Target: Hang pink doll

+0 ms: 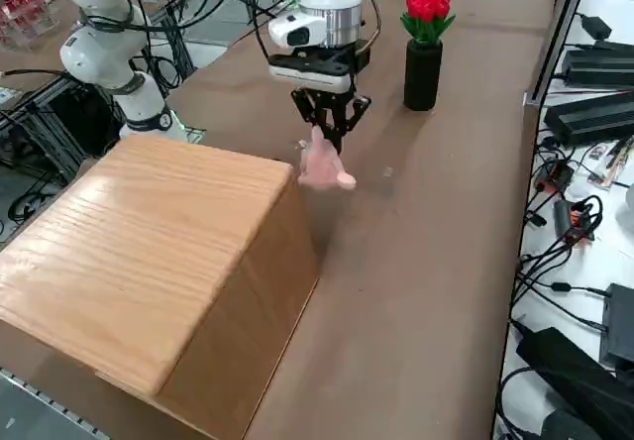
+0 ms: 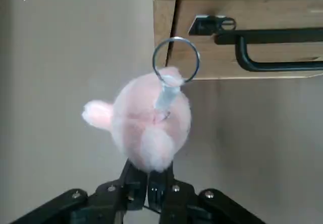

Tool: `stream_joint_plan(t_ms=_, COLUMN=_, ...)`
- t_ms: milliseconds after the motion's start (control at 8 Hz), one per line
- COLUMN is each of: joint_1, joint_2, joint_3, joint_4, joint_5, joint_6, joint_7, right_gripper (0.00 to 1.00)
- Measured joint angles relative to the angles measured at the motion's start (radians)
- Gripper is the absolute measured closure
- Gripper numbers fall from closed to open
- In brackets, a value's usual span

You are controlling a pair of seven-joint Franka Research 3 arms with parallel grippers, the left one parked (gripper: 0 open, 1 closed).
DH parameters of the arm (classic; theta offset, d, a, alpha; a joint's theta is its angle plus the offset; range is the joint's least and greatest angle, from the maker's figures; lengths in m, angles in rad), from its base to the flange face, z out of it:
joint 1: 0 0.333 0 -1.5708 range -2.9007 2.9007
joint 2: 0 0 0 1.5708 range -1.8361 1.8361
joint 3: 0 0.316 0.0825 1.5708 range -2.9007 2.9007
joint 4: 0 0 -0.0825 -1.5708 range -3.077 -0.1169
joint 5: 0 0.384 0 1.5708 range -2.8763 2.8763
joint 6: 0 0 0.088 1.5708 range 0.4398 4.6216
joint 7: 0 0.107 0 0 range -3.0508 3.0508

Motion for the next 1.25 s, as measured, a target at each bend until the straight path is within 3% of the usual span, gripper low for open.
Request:
stream_joint_plan(t_ms=375, joint_1=-0.011, joint_2=-0.009, joint_3=0.0, joint_4=-0.03, joint_5=0.001, joint_6=0.017, joint_7=0.0, right_gripper=0.95)
stream_joint_plan(t_ms=1000, joint_1=-0.015, joint_2=-0.103, joint_3=0.0, joint_4=-0.105, joint_5=0.002, joint_6=0.013, joint_7=0.0, right_gripper=0.95)
stream_joint_plan(t_ms=1250, joint_1=-0.031, joint_2=-0.103, joint_3=0.0, joint_4=-0.143, joint_5=0.002, joint_6=0.084, joint_7=-0.002, right_gripper=0.95)
